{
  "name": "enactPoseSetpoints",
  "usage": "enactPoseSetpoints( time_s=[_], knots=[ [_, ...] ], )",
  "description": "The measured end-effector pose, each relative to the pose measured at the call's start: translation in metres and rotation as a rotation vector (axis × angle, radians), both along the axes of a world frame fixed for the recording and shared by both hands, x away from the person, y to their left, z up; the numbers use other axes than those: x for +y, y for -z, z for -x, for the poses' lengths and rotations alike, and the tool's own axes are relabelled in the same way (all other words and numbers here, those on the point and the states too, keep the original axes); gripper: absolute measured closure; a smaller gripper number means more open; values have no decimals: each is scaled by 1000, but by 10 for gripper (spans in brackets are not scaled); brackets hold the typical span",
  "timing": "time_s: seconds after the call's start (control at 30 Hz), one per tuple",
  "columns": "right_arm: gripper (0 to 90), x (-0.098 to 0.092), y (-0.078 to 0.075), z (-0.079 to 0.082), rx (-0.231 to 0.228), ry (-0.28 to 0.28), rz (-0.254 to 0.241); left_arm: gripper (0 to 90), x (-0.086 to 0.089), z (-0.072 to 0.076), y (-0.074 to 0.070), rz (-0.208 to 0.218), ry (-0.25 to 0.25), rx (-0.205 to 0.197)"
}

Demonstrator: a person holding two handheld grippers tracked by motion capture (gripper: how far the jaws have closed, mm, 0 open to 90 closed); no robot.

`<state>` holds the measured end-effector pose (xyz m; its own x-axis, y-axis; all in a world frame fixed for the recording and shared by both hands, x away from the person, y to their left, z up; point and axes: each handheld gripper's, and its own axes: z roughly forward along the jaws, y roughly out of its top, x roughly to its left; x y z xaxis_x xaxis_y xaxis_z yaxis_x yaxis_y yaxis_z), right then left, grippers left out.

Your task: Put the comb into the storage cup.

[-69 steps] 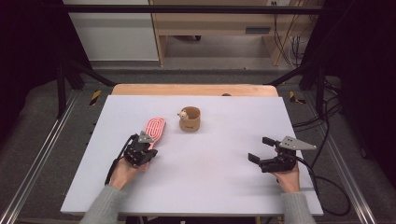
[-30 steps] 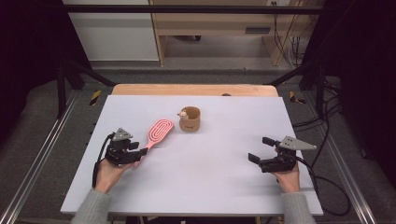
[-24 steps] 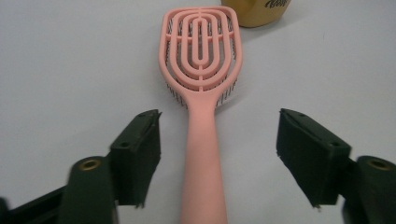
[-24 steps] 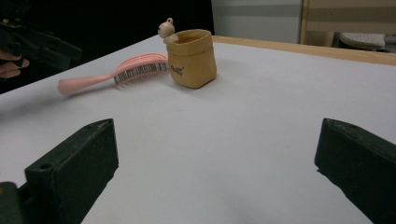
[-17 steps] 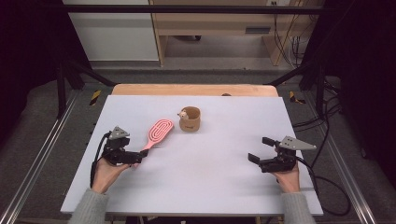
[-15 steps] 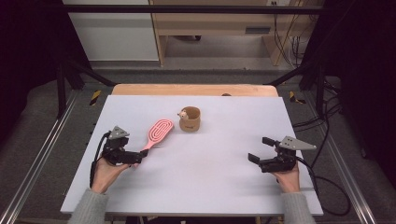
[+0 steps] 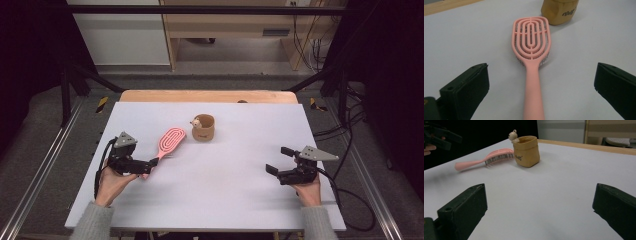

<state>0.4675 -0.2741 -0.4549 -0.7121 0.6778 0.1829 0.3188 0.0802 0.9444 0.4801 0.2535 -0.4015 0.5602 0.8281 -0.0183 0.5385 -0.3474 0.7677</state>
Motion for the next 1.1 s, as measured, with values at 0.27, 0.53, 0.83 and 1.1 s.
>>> enactPoseSetpoints(
  time_s=[0.27,0.53,0.83,1.1],
  knots=[
    [1,0,0,0,0,-1,0,0,-1,-10,6,-18,-5,30],
    [2,0,0,0,0,-1,1,0,-7,-22,14,-54,-11,55],
    [2,0,0,0,2,-3,3,1,-12,-30,20,-54,-12,76],
    [1,0,0,0,2,-2,0,8,-15,-36,26,-74,-6,88]
  ],
)
